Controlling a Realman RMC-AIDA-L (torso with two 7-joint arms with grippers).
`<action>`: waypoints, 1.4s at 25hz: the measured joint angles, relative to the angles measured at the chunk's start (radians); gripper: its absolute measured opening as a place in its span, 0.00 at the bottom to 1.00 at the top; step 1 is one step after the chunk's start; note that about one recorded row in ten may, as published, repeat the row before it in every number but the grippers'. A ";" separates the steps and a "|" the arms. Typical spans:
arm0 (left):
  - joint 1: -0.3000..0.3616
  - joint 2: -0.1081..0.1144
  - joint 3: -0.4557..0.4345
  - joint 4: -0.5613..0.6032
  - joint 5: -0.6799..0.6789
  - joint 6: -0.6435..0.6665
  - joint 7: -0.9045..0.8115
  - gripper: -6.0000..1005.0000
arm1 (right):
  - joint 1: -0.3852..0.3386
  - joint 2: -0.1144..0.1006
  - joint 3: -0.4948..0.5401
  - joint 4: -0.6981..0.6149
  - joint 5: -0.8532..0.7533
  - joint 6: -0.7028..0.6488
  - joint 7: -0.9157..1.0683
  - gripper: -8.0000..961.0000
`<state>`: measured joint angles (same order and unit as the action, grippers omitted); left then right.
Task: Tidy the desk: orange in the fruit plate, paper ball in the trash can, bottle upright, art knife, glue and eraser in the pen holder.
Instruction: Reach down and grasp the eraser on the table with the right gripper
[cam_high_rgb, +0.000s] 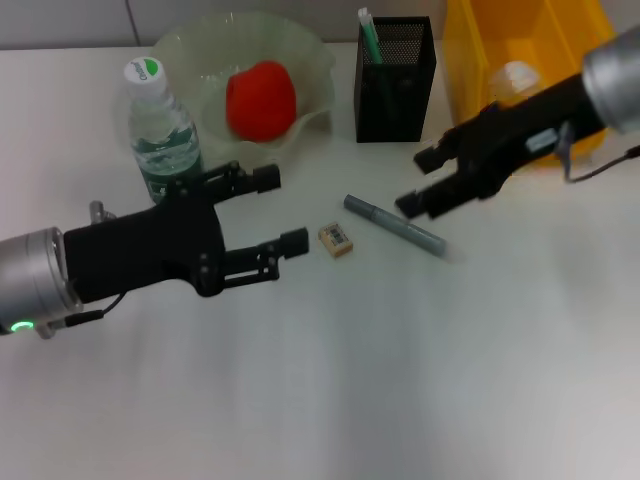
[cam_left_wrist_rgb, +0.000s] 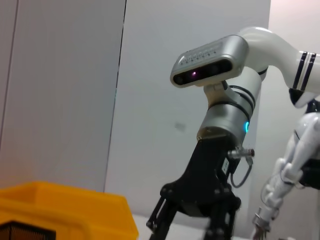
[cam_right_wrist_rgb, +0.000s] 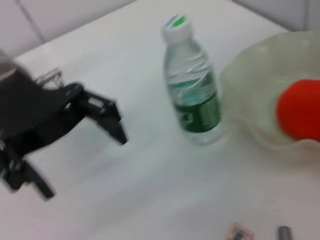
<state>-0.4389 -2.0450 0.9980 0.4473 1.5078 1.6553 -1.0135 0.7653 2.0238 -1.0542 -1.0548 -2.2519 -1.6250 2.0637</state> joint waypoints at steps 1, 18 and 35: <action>0.001 0.008 -0.001 0.003 0.019 -0.003 -0.011 0.79 | 0.005 0.021 -0.001 0.044 -0.019 0.023 -0.095 0.69; 0.003 0.034 0.004 0.005 0.068 -0.024 -0.063 0.79 | 0.079 0.058 -0.166 0.364 0.043 0.394 -0.407 0.80; 0.005 0.036 -0.007 0.005 0.066 -0.019 -0.085 0.79 | 0.144 0.064 -0.291 0.552 0.197 0.604 -0.515 0.78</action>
<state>-0.4343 -2.0088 0.9913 0.4526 1.5735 1.6365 -1.0982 0.9091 2.0879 -1.3450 -0.5025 -2.0551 -1.0212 1.5483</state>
